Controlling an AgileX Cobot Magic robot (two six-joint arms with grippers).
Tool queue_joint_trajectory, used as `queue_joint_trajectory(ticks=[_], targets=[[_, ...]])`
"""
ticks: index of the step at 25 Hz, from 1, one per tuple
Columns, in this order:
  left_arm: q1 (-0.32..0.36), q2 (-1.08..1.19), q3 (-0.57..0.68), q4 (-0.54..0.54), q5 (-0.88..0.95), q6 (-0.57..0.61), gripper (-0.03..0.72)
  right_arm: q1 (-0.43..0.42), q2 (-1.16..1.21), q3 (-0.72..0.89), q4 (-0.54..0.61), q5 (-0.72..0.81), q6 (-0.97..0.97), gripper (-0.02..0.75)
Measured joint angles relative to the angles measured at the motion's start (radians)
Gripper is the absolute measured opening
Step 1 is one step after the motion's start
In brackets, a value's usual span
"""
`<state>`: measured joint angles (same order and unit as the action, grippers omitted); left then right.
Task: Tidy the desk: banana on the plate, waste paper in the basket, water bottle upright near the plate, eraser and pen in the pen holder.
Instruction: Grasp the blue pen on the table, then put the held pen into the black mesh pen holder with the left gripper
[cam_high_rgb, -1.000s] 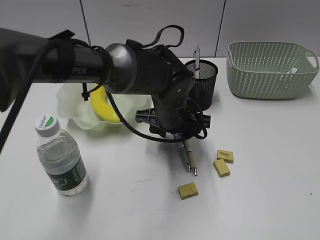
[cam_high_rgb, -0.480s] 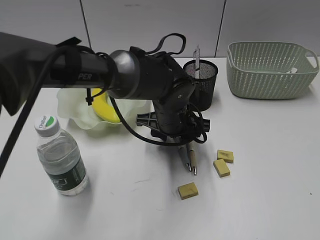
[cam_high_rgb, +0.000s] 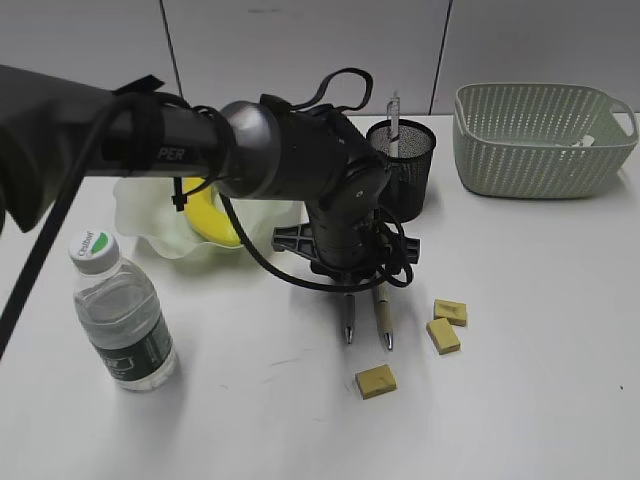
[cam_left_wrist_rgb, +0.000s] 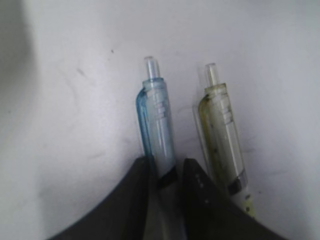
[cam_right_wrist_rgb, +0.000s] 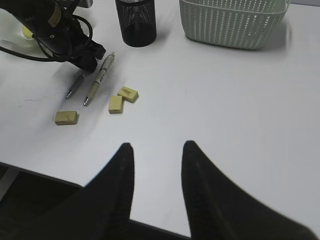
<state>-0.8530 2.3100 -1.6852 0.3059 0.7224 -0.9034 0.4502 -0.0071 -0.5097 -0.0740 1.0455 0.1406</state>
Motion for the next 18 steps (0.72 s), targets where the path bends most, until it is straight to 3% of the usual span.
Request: queue_joint_trajectory(ticks=[5,12,15,18], targets=[[0.0,-0.004,-0.003,-0.009,0.003,-0.003,0.085,0.0,0.0,0.0,0.0,0.0,0.0,0.267],[-0.001,-0.12,-0.002,0.024,-0.04,-0.003,0.085,0.0,0.0,0.0,0.0,0.0,0.0,0.267],[-0.003,-0.19,-0.002,0.096,-0.109,-0.003,0.085,0.0,0.0,0.0,0.0,0.0,0.0,0.267],[-0.009,-0.256,-0.002,0.255,-0.258,-0.003,0.085,0.0,0.0,0.0,0.0,0.0,0.0,0.267]])
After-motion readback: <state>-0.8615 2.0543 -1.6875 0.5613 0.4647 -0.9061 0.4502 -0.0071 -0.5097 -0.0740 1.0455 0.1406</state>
